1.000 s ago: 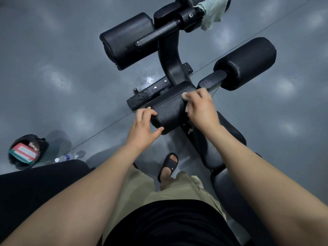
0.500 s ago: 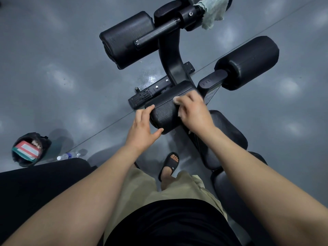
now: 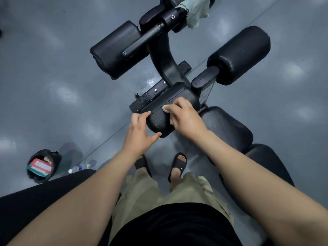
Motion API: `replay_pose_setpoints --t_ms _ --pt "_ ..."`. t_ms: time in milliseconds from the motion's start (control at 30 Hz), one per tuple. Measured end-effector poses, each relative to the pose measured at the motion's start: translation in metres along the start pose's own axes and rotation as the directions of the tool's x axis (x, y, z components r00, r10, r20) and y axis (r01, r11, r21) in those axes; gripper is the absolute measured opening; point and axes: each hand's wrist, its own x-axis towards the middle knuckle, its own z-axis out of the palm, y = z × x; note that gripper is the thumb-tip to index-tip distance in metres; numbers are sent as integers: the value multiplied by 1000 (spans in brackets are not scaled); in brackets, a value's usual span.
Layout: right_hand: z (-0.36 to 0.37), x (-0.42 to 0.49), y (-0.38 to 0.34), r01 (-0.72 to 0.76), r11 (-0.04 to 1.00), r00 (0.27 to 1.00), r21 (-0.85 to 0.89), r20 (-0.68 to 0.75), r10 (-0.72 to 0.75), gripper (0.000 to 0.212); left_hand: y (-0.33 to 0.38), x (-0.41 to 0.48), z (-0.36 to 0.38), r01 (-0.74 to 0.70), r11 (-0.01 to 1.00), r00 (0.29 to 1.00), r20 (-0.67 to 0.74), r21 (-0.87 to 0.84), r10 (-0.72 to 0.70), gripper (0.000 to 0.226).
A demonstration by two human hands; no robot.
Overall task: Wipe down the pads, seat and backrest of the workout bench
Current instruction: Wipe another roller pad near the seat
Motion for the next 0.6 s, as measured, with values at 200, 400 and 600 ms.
replay_pose_setpoints --t_ms 200,400,600 --pt "-20 22 34 -380 925 885 20 -282 369 30 1 10 -9 -61 997 997 55 56 58 86" --pt "-8 18 17 -365 928 910 -74 -239 339 27 -4 16 -13 -169 979 985 65 116 162 85" --pt "22 1 -19 -368 930 892 -5 -286 351 29 -19 28 -34 -275 958 945 206 76 255 70"
